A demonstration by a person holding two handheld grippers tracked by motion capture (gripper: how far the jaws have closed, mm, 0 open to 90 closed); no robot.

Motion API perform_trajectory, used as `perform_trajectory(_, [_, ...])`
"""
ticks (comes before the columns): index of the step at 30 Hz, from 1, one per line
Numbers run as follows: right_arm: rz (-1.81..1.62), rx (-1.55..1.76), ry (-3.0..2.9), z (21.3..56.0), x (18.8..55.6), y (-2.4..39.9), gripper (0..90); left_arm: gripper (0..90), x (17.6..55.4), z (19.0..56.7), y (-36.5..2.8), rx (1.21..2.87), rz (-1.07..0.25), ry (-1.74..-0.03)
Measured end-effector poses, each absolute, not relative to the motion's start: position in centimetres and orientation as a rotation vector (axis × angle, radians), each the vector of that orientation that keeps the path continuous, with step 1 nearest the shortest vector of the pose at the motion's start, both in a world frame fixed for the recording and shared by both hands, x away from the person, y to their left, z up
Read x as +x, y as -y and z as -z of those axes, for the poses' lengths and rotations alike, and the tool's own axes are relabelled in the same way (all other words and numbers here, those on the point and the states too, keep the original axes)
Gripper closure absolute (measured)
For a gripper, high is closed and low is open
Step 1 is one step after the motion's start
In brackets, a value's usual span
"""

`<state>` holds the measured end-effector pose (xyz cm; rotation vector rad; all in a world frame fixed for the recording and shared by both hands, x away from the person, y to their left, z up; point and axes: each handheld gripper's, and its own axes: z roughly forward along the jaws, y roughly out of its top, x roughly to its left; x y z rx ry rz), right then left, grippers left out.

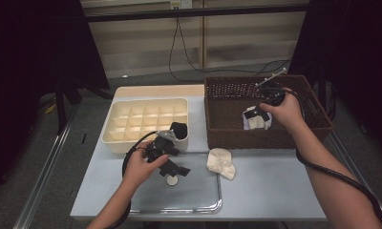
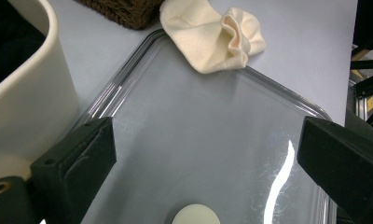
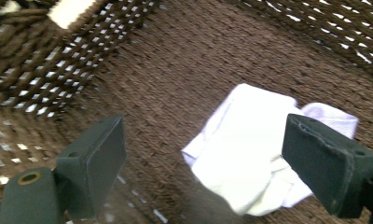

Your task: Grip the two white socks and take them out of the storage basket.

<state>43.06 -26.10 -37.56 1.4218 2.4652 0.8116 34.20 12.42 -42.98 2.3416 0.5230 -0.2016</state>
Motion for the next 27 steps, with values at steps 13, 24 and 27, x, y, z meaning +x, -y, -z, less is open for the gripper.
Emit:
perform_trajectory(13, [-0.769,1.444,-2.407,39.0,44.5,26.9,13.3,4.4,34.2,42.9,-12.5,2.346,0.185,-0.531])
perform_trajectory(24, [-0.714,1.474,-2.397,40.0,45.2,26.9,15.4,4.4,34.3,43.0,-12.5,2.351,0.189,-0.530])
perform_trajectory(27, [-0.701,1.479,-2.402,40.4,45.4,27.0,17.8,4.4,34.3,43.0,-12.5,2.355,0.185,-0.528])
